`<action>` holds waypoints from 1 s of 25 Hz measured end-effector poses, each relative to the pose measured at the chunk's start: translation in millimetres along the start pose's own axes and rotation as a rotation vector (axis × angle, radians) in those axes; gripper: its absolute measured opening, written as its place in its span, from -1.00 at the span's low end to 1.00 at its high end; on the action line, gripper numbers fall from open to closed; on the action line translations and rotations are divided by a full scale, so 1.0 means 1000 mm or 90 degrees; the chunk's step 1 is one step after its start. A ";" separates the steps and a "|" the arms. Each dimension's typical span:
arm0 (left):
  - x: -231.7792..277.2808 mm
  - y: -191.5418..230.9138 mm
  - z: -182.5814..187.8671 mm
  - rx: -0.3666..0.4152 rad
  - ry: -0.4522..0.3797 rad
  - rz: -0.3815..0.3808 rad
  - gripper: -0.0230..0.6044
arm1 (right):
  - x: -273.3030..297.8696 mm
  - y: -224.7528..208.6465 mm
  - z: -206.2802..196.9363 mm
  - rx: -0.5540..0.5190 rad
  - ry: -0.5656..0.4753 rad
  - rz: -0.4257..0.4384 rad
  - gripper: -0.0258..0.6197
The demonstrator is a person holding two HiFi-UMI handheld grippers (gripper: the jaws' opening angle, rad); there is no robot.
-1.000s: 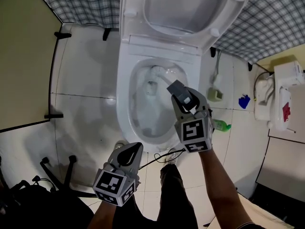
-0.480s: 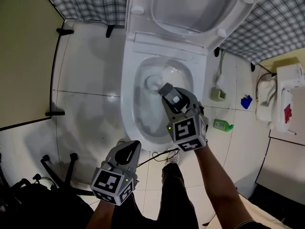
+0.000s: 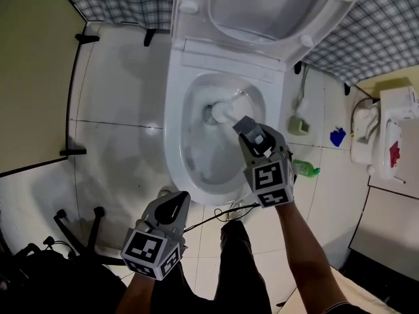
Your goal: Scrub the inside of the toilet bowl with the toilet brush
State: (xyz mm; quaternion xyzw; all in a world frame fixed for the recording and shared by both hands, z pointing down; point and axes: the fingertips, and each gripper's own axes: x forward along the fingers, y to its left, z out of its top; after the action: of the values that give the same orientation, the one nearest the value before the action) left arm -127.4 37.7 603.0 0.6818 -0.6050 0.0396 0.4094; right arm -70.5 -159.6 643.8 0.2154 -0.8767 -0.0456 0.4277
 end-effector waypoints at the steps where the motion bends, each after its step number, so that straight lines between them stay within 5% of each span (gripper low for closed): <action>1: 0.000 -0.001 0.002 0.001 -0.001 0.000 -0.92 | 0.000 0.001 -0.008 -0.008 0.011 0.006 -0.32; 11: 0.001 -0.003 0.002 0.000 -0.005 -0.002 -0.92 | 0.005 0.046 -0.043 -0.038 0.060 0.098 -0.33; 15: 0.000 -0.005 0.000 -0.001 -0.003 -0.005 -0.92 | -0.009 0.066 -0.048 -0.107 0.061 0.144 -0.33; 25: 0.006 -0.020 0.004 0.011 -0.010 -0.021 -0.92 | -0.068 0.066 -0.068 -0.133 0.066 0.206 -0.33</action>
State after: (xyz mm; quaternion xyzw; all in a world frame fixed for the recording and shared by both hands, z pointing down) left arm -110.4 29.1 594.1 0.6954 -0.5966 0.0329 0.3993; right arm -3.6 -64.7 653.9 0.0284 -0.8671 -0.0562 0.4941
